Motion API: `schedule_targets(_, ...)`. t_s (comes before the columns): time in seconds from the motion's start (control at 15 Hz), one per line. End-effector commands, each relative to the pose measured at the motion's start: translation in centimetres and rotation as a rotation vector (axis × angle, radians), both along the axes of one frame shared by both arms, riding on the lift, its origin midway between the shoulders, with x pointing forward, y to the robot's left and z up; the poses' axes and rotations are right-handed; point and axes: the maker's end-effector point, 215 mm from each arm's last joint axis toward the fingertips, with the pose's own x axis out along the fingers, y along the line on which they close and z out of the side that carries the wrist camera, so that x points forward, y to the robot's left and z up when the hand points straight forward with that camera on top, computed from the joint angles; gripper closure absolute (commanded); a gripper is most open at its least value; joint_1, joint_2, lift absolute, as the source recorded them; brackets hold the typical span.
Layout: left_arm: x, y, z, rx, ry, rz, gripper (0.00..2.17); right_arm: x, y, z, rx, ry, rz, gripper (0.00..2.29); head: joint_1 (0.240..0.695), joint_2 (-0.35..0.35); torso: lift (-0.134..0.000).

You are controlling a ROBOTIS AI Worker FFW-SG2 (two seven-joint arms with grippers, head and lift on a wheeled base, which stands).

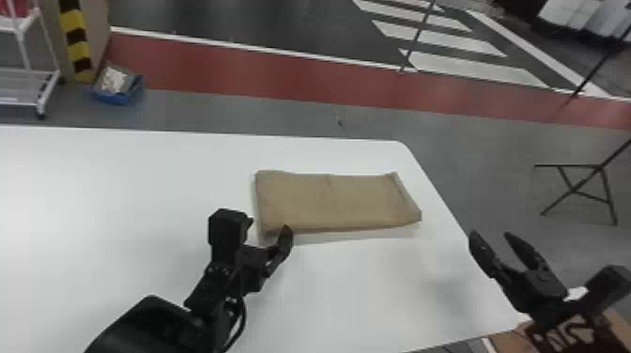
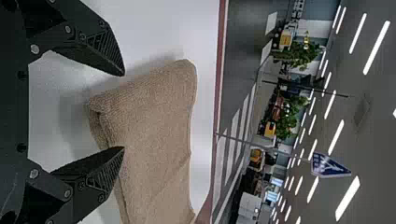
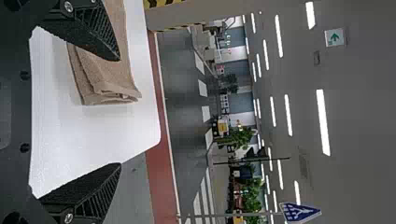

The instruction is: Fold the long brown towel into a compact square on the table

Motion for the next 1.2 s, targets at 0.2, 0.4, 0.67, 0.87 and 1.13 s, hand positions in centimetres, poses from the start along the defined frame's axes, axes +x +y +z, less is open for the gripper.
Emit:
schedule_targets(0.2, -0.4, -0.6, -0.1, 0.02, -0.01, -0.024, 0.61, -0.2, 0.0, -0.3, 0.007, 0.003, -0.003, 0.08, 0.695, -0.35, -0.124)
schedule_targets(0.4, -0.6, -0.8, -0.3, 0.025, -0.004, -0.029, 0.72, -0.3, -0.1, -0.3, 0.006, 0.004, -0.004, 0.08, 0.695, -0.35, -0.124)
schedule_targets(0.67, -0.7, -1.0, -0.3, 0.031, 0.007, -0.031, 1.15, -0.4, -0.2, -0.2, 0.015, -0.001, -0.009, 0.08, 0.695, -0.35, -0.124)
schedule_targets(0.87, -0.5, -1.0, 0.8, 0.024, -0.001, -0.029, 1.38, -0.5, -0.4, -0.2, 0.016, -0.003, -0.012, 0.09, 0.695, -0.35, -0.124)
schedule_targets(1.13, 0.3, 1.5, 1.8, 0.038, 0.0, -0.004, 1.38, -0.4, -0.2, 0.1, 0.016, -0.01, -0.01, 0.09, 0.695, -0.35, -0.124)
